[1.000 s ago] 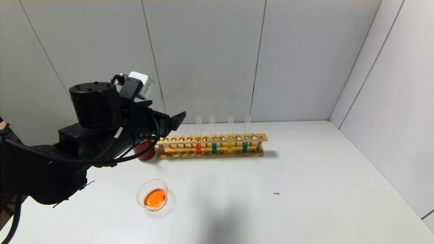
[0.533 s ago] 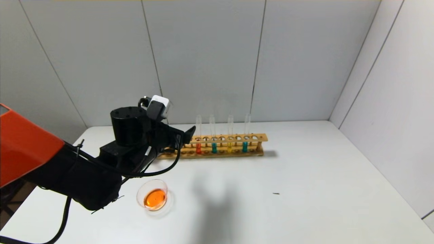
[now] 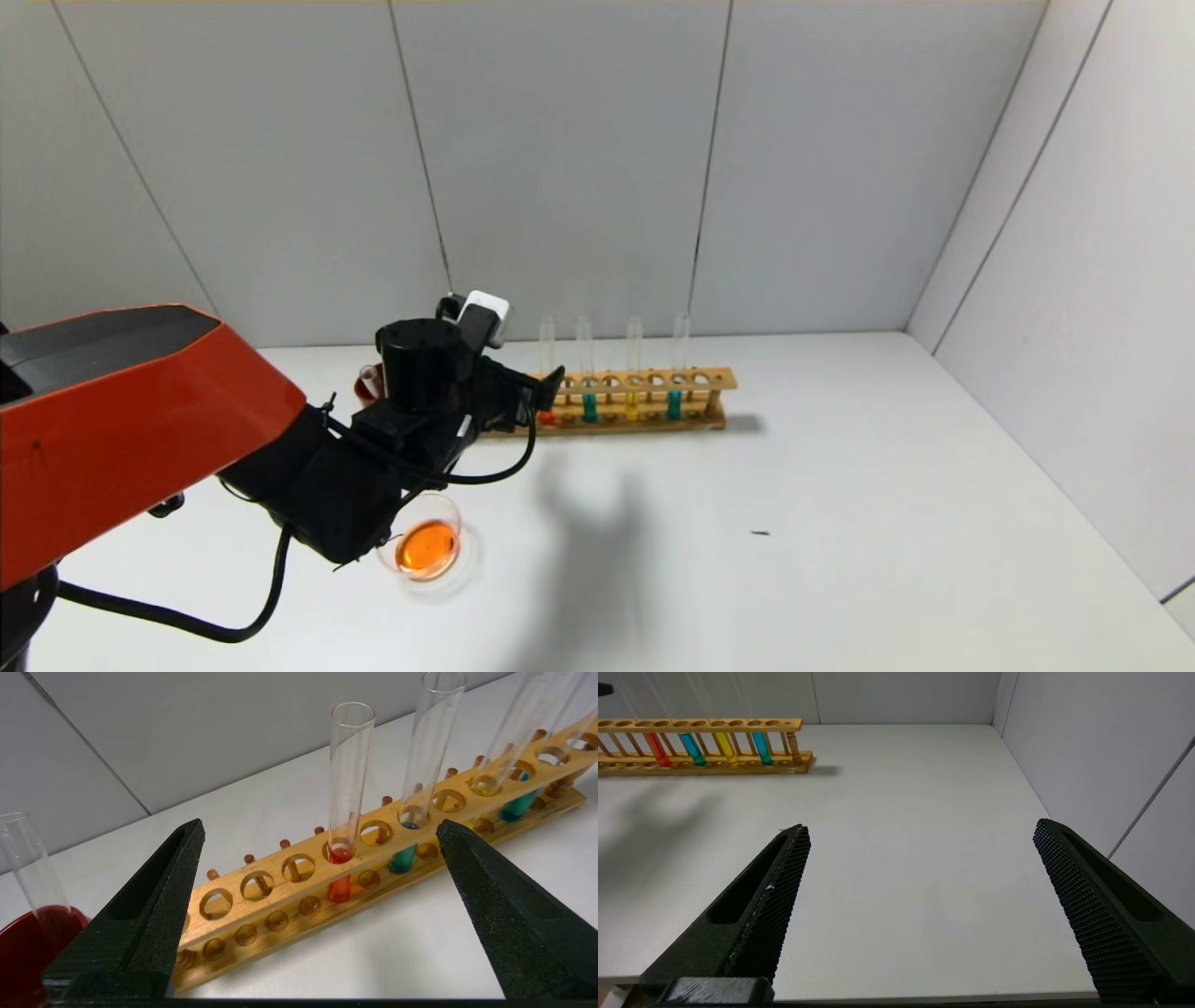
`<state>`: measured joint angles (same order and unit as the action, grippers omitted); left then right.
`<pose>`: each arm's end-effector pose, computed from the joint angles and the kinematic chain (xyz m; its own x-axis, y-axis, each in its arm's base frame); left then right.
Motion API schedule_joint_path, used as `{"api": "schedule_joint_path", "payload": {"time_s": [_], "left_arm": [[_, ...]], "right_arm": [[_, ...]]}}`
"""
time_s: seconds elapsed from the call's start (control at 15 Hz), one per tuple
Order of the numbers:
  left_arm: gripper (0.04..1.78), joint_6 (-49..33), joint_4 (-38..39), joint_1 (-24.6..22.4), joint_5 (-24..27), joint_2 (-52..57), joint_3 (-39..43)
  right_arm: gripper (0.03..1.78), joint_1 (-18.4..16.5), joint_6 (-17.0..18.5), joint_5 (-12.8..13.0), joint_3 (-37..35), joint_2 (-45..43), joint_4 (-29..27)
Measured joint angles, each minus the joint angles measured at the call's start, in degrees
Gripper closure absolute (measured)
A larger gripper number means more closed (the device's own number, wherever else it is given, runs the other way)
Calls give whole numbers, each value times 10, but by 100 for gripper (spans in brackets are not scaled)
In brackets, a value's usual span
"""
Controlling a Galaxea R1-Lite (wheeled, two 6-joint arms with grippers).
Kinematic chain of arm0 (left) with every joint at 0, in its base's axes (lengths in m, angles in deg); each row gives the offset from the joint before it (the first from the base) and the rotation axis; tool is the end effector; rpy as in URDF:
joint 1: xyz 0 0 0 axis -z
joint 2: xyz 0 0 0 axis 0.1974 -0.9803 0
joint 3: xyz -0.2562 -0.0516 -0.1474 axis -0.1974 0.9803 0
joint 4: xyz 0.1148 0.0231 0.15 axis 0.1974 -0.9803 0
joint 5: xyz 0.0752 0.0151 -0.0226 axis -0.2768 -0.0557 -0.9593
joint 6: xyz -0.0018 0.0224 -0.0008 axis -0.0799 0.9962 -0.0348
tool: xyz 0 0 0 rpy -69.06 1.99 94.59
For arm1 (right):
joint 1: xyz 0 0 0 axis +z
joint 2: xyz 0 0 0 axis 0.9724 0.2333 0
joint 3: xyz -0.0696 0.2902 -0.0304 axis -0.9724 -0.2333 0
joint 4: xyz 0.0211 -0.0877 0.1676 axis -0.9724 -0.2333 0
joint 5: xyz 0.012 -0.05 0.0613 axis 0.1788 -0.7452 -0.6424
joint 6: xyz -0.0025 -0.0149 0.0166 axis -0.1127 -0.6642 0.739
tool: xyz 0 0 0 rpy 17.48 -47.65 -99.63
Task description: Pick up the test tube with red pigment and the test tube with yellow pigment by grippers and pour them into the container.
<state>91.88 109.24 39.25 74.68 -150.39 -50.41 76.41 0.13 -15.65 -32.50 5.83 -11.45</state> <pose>0.3403 -0.1763 0.1032 0.9351 -0.3324 -0.1229 0.3473 0.9286 0.1307 -0.0228 0.0003 0.0760 1.0000 0.0037 0.0043 -0.0037 1.0000 0.0017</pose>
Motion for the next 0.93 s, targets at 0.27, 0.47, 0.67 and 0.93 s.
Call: {"api": "schedule_joint_path", "payload": {"time_s": [0.27, 0.47, 0.67, 0.93], "left_arm": [[8, -1, -27, -1, -16, -32, -46], [8, -2, -25, -4, -22, -37, -46], [8, 0, -25, -5, -38, -20, -33], [8, 20, -34, -4, -72, 57, 5]], "right_arm": [[6, 0, 0, 0, 0, 0, 0], [6, 0, 0, 0, 0, 0, 0], [6, 0, 0, 0, 0, 0, 0], [6, 0, 0, 0, 0, 0, 0]]}}
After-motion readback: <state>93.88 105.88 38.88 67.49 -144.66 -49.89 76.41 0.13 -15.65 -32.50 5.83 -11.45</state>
